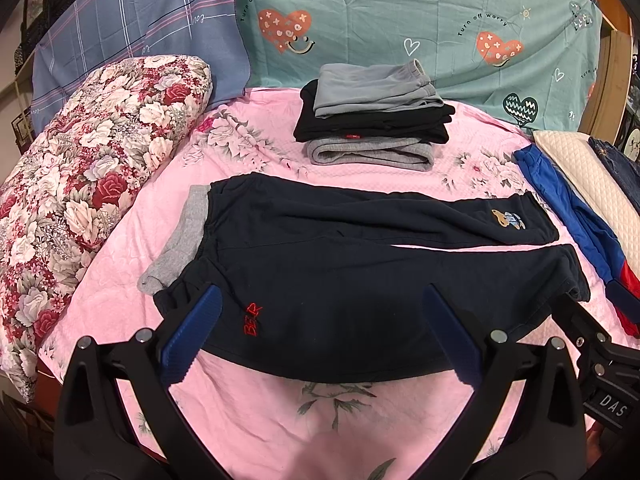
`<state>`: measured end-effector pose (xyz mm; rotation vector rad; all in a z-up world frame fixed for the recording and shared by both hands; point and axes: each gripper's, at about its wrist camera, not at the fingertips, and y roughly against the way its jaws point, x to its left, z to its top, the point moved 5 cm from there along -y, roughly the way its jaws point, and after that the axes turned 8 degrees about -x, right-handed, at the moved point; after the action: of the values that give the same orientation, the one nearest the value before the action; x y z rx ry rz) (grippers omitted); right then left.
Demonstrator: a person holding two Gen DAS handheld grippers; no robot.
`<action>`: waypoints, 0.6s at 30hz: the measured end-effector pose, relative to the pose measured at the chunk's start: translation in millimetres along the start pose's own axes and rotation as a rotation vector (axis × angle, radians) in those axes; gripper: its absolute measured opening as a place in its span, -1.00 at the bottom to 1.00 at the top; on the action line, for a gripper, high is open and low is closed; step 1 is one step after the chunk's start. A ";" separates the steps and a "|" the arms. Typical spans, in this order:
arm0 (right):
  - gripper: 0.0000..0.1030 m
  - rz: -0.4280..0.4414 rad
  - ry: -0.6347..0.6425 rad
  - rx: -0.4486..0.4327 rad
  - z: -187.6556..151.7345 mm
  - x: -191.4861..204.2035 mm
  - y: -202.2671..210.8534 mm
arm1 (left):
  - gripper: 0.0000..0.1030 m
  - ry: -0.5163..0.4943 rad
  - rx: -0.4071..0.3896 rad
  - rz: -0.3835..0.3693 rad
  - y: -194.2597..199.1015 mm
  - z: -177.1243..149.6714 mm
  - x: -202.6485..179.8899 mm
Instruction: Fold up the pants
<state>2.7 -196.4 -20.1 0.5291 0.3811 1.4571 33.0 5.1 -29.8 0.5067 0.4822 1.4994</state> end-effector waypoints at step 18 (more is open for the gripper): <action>0.97 -0.003 0.004 0.000 1.0 1.6 -0.1 | 0.96 0.000 0.001 0.000 -0.3 -0.5 0.3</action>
<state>3.5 -195.0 -19.2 0.5254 0.3847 1.4553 33.0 5.4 -30.4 0.5071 0.4827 1.4991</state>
